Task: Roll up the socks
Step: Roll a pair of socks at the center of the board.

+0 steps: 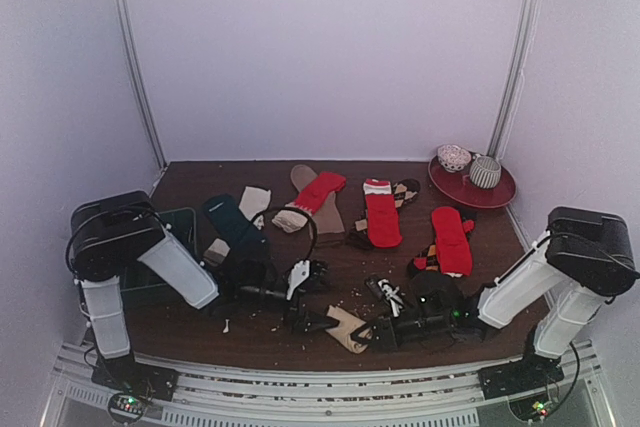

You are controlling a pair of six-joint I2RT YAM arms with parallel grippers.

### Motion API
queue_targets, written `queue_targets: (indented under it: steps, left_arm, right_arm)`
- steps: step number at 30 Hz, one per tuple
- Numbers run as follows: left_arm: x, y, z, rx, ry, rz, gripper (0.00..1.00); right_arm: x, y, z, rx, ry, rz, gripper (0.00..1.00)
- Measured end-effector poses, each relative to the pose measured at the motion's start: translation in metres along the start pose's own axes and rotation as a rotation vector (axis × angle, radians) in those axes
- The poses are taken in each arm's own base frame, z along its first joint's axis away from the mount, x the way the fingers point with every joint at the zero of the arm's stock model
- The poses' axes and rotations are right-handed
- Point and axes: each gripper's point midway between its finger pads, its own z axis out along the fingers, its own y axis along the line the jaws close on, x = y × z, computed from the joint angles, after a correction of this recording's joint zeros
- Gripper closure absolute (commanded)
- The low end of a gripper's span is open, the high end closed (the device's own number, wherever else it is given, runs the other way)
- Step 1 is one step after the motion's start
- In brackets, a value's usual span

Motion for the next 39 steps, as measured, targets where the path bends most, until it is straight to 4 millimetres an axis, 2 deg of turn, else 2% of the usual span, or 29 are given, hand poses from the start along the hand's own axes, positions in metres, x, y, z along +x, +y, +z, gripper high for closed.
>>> queue_targets:
  steps: [9,15,17,21,26,30,35,39]
  left_arm:
    - [0.013,-0.021,0.010,0.169,0.013,-0.062,0.42]
    - [0.023,-0.022,0.014,0.198,0.034,-0.108,0.82]
    - [0.022,-0.021,0.015,0.208,0.036,-0.118,0.99]
    - [0.023,-0.020,0.014,0.213,0.041,-0.135,1.00]
    - [0.026,-0.016,0.015,0.199,0.067,-0.173,1.00]
    - [0.035,-0.013,0.011,0.143,0.095,-0.247,1.00]
    - [0.046,-0.012,-0.003,0.051,0.089,-0.358,1.00]
    - [0.050,-0.010,-0.011,-0.005,0.061,-0.416,1.00]
  right_arm:
    - [0.000,0.000,0.001,0.000,0.014,-0.028,0.83]
    - [0.001,-0.001,0.002,-0.002,0.023,-0.040,0.83]
    - [0.002,-0.002,0.002,0.001,0.028,-0.041,0.82]
    - [0.003,-0.002,0.003,0.002,0.034,-0.039,0.82]
    - [0.002,-0.002,0.003,0.009,0.043,-0.041,0.76]
    - [-0.003,-0.001,0.006,0.029,0.064,-0.063,0.66]
    - [-0.019,0.000,0.011,0.096,0.085,-0.133,0.54]
    - [-0.031,-0.008,0.005,0.205,0.089,-0.201,0.48]
